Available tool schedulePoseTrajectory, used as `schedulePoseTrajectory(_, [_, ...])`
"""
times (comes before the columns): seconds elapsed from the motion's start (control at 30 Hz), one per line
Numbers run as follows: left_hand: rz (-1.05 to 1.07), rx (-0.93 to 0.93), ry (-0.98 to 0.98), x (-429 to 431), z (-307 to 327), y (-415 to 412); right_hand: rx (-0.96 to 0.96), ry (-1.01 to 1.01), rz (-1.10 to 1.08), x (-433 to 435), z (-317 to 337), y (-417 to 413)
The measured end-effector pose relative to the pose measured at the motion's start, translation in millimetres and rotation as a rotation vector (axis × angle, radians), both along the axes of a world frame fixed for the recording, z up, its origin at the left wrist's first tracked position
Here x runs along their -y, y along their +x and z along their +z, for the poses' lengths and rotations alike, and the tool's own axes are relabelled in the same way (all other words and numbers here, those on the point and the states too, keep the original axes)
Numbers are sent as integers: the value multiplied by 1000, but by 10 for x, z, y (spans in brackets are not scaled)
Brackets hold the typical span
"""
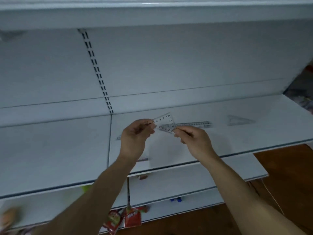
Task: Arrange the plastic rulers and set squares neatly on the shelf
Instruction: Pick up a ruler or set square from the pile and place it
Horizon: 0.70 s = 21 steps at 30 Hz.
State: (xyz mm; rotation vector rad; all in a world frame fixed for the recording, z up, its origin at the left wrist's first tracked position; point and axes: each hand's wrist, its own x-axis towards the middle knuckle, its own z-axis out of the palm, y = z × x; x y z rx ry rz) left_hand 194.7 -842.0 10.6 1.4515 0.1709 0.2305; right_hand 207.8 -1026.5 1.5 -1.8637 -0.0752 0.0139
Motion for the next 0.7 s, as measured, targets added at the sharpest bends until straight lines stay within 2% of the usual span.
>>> schedulePoseTrajectory(0.17, [118, -34, 133, -207, -61, -25, -5, 70, 95, -160, -50, 231])
schedulePoseTrajectory(0.37, [163, -93, 319, -542, -216, -86, -2, 76, 168, -405, -203, 387])
schedulePoseTrajectory(0.57, [177, -156, 309, -893, -369, -49, 25, 36, 246, -672, -359, 486])
schedulePoseTrajectory(0.7, [167, -150, 355, -1055, -466, 3, 182, -99, 227, -800, -526, 547])
